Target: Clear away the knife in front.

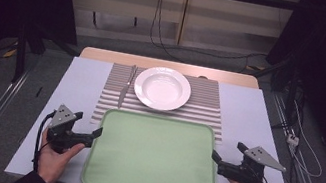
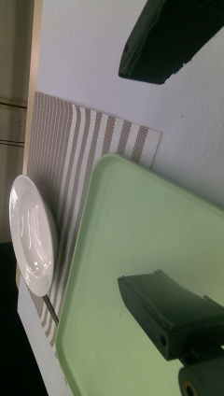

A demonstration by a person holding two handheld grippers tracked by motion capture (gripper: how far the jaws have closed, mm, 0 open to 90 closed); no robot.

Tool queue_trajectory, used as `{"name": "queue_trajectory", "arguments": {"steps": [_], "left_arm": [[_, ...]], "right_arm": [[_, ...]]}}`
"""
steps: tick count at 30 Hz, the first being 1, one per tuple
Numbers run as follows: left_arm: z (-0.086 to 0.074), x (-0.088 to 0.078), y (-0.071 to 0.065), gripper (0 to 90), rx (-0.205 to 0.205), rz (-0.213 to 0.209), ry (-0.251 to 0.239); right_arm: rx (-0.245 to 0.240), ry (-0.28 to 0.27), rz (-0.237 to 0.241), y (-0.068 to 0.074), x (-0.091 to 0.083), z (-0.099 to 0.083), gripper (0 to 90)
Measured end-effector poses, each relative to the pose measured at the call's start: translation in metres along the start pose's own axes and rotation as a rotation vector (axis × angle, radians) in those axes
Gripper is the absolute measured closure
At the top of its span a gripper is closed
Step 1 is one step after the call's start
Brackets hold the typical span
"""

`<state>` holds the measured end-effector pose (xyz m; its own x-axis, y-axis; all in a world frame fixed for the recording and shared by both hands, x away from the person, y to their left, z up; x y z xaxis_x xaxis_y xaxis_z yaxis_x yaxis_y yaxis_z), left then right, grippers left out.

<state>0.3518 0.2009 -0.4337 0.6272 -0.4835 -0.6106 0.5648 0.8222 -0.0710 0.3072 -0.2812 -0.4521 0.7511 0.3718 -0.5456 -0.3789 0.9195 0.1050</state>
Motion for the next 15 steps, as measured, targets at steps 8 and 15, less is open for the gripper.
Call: {"name": "queue_trajectory", "arguments": {"steps": [8, 15], "left_arm": [[0.0007, 0.0037, -0.0051, 10.8, 0.009, -0.025, 0.022], [0.004, 0.0083, -0.0083, 9.8, 0.033, -0.055, 0.045]], "right_arm": [[-0.01, -0.006, 0.007, 0.0007, -0.0007, -0.0002, 1.9], [0.0, -0.004, 0.014, -0.0002, -0.0008, -0.0009, 2.2]]}}
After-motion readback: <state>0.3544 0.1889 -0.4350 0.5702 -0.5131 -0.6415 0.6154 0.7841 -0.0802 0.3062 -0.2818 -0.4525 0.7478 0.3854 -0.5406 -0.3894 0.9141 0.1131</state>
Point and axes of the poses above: each handheld gripper's, and its own axes: x roughly forward along the jaws, z roughly out of its top, y roughly to its left, the point moved 3 cm from there along x, roughly forward along the jaws, and after that the axes turned 10 degrees about y, right-handed, at the moved point
